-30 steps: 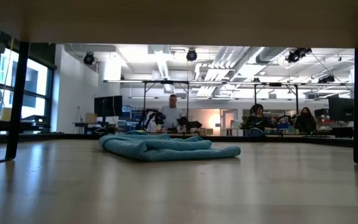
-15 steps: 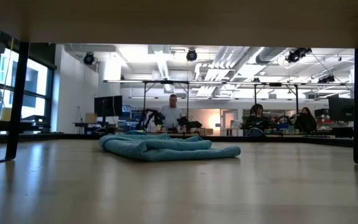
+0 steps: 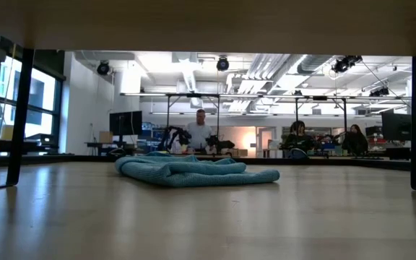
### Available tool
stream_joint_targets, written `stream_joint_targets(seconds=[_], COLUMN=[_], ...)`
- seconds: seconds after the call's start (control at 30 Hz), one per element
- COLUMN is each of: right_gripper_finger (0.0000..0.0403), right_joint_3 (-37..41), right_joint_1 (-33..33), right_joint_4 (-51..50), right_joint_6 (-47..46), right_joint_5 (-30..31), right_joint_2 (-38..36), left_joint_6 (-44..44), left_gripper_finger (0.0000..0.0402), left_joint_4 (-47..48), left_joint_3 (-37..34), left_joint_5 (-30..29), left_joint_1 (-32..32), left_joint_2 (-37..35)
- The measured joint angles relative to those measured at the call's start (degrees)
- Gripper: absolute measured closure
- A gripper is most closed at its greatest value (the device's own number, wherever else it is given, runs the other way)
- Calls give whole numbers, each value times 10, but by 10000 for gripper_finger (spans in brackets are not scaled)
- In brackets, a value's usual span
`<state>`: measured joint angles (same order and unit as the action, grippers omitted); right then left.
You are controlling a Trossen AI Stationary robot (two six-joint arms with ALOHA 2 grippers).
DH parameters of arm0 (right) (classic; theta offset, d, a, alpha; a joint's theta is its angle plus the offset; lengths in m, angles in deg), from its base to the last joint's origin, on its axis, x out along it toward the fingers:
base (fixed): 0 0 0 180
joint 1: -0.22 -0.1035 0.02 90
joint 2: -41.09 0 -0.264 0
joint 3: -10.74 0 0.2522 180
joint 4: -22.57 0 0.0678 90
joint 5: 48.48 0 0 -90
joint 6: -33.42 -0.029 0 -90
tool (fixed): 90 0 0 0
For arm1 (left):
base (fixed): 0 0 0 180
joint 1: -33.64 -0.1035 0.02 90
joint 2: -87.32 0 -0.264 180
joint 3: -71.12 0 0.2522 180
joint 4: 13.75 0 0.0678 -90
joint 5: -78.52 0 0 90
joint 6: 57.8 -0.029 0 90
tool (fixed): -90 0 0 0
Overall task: Stack small to large cups/mugs on shelf
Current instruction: Return to Home Position
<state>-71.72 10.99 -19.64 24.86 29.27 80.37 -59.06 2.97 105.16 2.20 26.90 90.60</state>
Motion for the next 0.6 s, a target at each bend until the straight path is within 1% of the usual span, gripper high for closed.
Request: stream_joint_targets(seconds=[0.3, 0.6], right_gripper_finger=[268, 268], right_joint_3=[0, 0], right_joint_1=[0, 0], right_joint_4=[0, 0], right_joint_6=[-4, -6], right_joint_5=[0, 2], right_joint_2=[0, 0], left_joint_6=[18, 36], left_gripper_finger=[309, 309], left_joint_4=[-40, -90], left_joint_3=[-54, -102], left_joint_5=[-32, -43], left_joint_1=[0, 0], left_joint_2=[-22, -25])
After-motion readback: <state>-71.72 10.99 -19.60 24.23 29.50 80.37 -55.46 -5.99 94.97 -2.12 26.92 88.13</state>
